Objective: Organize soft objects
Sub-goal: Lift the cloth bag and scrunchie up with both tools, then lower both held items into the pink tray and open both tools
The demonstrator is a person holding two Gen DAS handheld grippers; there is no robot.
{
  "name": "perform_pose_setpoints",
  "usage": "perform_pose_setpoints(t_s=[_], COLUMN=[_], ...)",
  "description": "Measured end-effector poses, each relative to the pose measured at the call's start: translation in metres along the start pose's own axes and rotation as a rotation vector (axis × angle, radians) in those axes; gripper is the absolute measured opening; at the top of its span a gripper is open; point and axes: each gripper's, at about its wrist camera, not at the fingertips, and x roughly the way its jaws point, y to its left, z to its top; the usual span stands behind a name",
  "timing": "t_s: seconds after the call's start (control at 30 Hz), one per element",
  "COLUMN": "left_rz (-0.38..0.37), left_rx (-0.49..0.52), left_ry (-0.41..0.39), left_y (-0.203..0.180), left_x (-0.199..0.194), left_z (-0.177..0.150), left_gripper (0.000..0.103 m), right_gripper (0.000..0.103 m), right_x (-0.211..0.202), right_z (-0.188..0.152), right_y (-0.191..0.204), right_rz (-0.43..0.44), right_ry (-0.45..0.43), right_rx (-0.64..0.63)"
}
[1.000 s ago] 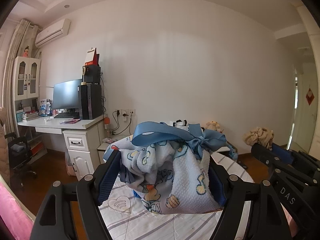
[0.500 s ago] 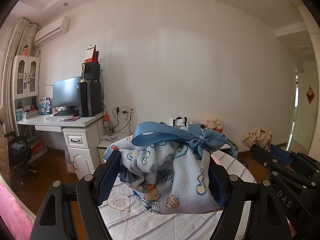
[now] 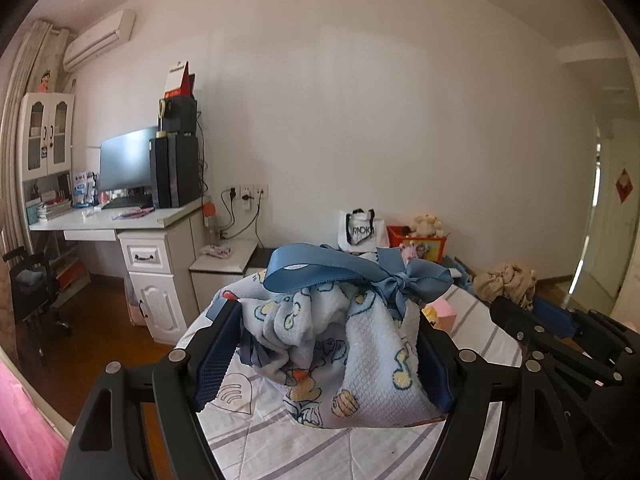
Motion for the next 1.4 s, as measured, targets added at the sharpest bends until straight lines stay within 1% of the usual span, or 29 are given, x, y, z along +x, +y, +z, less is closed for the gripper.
perform_pose_setpoints(t_s=[0.27, 0.47, 0.67, 0.93, 0.97, 1.1, 1.27, 1.4], left_rz=[-0.004, -0.01, -0.021, -0.007, -0.005, -0.005, -0.037, -0.026], left_rx=[0.005, 0.01, 0.007, 0.012, 0.015, 0.027, 0.025, 0.042], left_ry=[0.08, 0.135, 0.17, 0.21, 0.218, 0.24, 0.296, 0.336], left_y=[-0.008, -0.015, -0.019, -0.019, -0.02, -0.023, -0.02, -0.017], left_x=[0.048, 0.096, 0.144, 0.219, 0.233, 0.277, 0.333, 0.377], left_z=[0.015, 0.041, 0.07, 0.109, 0.116, 0.126, 0.135, 0.14], left_gripper=[0.075, 0.075, 0.075, 0.075, 0.075, 0.075, 0.076, 0.076], right_gripper=[0.026, 0.026, 0.026, 0.026, 0.026, 0.026, 0.026, 0.026], right_x=[0.046, 0.09, 0.128, 0.168, 0.174, 0.197, 0.233, 0.251], right_z=[-0.003, 0.001, 0.008, 0.019, 0.02, 0.021, 0.016, 0.007], right_y=[-0.001, -0.009, -0.016, -0.022, -0.022, -0.024, -0.023, -0.021], right_rz=[0.005, -0.005, -0.018, -0.008, -0.007, -0.018, -0.018, -0.021], right_ry=[0.072, 0.125, 0.163, 0.211, 0.216, 0.243, 0.32, 0.375], right_rx=[-0.004, 0.009, 0.021, 0.033, 0.033, 0.032, 0.025, 0.009])
